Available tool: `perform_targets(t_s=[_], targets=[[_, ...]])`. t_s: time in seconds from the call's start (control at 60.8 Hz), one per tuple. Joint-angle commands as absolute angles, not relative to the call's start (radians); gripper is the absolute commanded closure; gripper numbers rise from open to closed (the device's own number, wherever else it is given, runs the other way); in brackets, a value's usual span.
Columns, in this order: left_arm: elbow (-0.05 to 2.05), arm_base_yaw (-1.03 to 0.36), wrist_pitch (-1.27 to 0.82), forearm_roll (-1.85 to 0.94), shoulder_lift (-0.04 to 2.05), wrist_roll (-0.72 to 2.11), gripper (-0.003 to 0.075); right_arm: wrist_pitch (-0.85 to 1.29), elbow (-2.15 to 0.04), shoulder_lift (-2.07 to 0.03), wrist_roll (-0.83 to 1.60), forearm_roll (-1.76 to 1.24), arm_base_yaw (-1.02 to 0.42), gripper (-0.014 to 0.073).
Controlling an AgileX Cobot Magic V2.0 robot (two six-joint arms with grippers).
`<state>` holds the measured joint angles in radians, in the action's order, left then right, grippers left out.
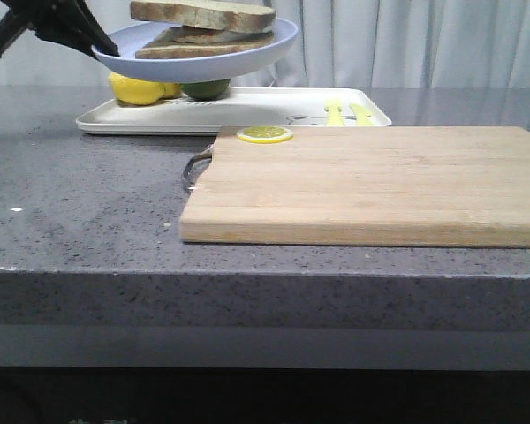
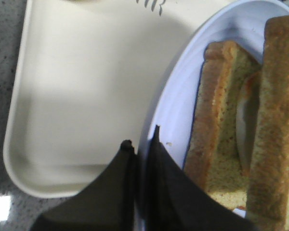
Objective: Place bread and move sandwich to tray
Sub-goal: 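Carry the plate with the left gripper and lower it onto the white tray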
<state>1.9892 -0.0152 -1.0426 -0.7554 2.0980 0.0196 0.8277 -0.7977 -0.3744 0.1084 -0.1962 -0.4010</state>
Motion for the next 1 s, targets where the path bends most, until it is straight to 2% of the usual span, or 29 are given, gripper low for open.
perform_targets(t_s=[0.0, 0.477, 0.576, 0.774, 0.823, 0.988], targets=[[2.077, -0.024, -1.008, -0.854, 2.083, -0.057, 0.0741, 0.759, -0.818, -0.391, 0.11, -0.196, -0.392, 0.0233], [2.112, -0.024, -0.995, -0.734, 2.146, -0.134, 0.0729, 0.759, -0.818, -0.391, 0.11, -0.196, -0.392, 0.0233], [2.112, -0.024, -0.995, -0.734, 2.146, -0.134, 0.0656, 0.759, -0.818, -0.391, 0.11, -0.196, -0.392, 0.0233], [2.112, -0.024, -0.992, -0.734, 2.146, -0.129, 0.0414, 0.759, -0.818, -0.391, 0.11, -0.196, -0.392, 0.0233], [2.112, -0.022, -0.992, -0.732, 2.146, -0.127, 0.0396, 0.759, -0.818, -0.391, 0.11, -0.196, -0.392, 0.0233], [2.112, -0.022, -0.995, -0.692, 2.109, -0.083, 0.0413, 0.759, -0.818, -0.391, 0.11, -0.196, -0.392, 0.0233]])
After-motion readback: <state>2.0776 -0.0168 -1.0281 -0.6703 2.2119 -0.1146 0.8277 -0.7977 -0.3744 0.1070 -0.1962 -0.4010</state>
